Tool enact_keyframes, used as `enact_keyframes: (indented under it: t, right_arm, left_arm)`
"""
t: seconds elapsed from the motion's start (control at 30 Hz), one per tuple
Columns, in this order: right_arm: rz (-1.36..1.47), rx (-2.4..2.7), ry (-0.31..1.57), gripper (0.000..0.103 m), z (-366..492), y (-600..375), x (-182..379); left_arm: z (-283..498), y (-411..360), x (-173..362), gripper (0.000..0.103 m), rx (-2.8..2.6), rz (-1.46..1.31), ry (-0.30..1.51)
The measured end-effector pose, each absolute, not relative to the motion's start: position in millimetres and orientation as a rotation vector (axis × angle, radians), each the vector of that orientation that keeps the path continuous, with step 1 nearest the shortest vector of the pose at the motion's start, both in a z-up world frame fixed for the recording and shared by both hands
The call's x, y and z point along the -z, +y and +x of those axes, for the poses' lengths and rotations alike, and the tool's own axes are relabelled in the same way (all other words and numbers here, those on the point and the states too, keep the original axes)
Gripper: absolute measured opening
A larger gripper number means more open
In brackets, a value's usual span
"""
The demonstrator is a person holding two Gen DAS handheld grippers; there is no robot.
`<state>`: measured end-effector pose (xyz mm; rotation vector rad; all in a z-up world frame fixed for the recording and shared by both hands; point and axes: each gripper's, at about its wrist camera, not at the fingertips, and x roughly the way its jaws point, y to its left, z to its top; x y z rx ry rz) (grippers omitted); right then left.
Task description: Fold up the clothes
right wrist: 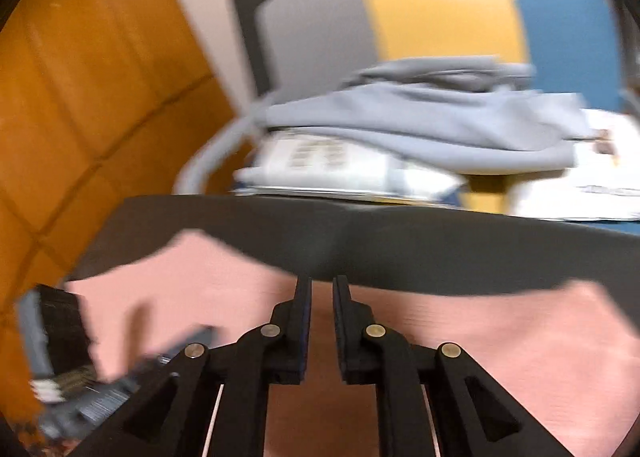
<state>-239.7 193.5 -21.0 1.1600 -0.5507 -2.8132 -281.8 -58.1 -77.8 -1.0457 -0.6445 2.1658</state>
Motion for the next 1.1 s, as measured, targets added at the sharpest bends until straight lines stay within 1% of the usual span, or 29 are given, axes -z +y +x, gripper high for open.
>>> enact_keyframes:
  t: [0.07,0.13,0.17,0.23,0.37,0.4,0.43,0.47,0.5,0.53,0.63,0.7,0.8,0.87,0.9,0.93,1.0,1.03,1.1]
  right_arm:
    - [1.204,2.862,-0.59,0.012,-233.3,218.9,28.4]
    - [1.25,2.909,-0.63,0.002,-226.8,244.4,35.8]
    - [1.257,2.932,-0.637,0.0,-225.8,253.5,38.3]
    - [1.238,2.969,-0.648,0.0,-227.6,264.3,42.1]
    - [1.214,3.002,-0.808,0.0,-226.2,279.5,41.0]
    - [1.185,2.984,-0.856,0.008,-218.1,281.2,37.2]
    - [1.138,2.959,-0.907,0.019,-204.4,282.3,31.8]
    - [1.088,2.936,-0.943,0.028,-187.0,282.7,25.4]
    - [1.045,2.927,-0.96,0.046,-168.2,282.9,19.6]
    - [1.016,2.942,-0.953,0.051,-146.9,282.9,13.3]
    - [0.987,3.043,-0.893,0.051,-81.4,288.7,-5.1]
    - [0.964,3.137,-0.905,0.051,-35.8,302.5,-16.2]
    - [0.92,3.264,-1.022,0.051,26.2,330.4,-27.2]
    - [0.887,3.349,-1.107,0.051,66.9,349.3,-34.1]
    - [0.872,3.381,-1.164,0.051,84.9,359.3,-36.4]
    - [0.849,3.4,-1.257,0.051,103.4,371.9,-37.2]
    - [0.824,3.446,-1.444,0.052,139.3,393.7,-37.8]
    - [0.82,3.476,-1.493,0.054,153.8,401.3,-39.7]
    - [0.815,3.546,-1.503,0.057,177.8,410.3,-46.7]
  left_arm:
    - [-282.8,-58.0,78.2,0.012,-2.166,-1.046,-0.644]
    - [-282.6,-57.8,78.3,0.012,-2.164,-1.046,-0.64]
    - [-282.4,-57.6,78.3,0.012,-2.163,-1.046,-0.638]
    - [-282.5,-57.8,78.6,0.012,-2.161,-1.045,-0.637]
    - [-282.5,-58.1,78.9,0.012,-2.157,-1.044,-0.64]
    - [-282.3,-57.9,78.8,0.012,-2.156,-1.045,-0.64]
    - [-281.8,-57.6,78.4,0.012,-2.157,-1.045,-0.64]
    - [-281.2,-57.4,78.0,0.012,-2.157,-1.046,-0.64]
    - [-280.9,-57.2,77.6,0.012,-2.158,-1.047,-0.64]
    - [-281.0,-57.0,77.4,0.012,-2.158,-1.049,-0.639]
    - [-280.9,-56.4,76.4,0.012,-2.161,-1.053,-0.634]
    - [-280.4,-55.9,75.4,0.012,-2.168,-1.056,-0.625]
    - [-279.2,-55.8,72.9,0.012,-2.182,-1.074,-0.605]
    - [-273.4,-51.6,63.5,0.012,-2.221,-1.103,-0.517]
    - [-270.4,-49.5,58.9,0.016,-2.24,-1.117,-0.473]
    - [-266.2,-47.6,53.5,0.024,-2.252,-1.125,-0.429]
    - [-250.5,-45.9,41.6,0.024,-2.246,-1.112,-0.353]
    - [-241.6,-47.9,41.6,0.024,-2.243,-1.112,-0.336]
    - [-223.6,-51.8,41.7,0.024,-2.238,-1.112,-0.304]
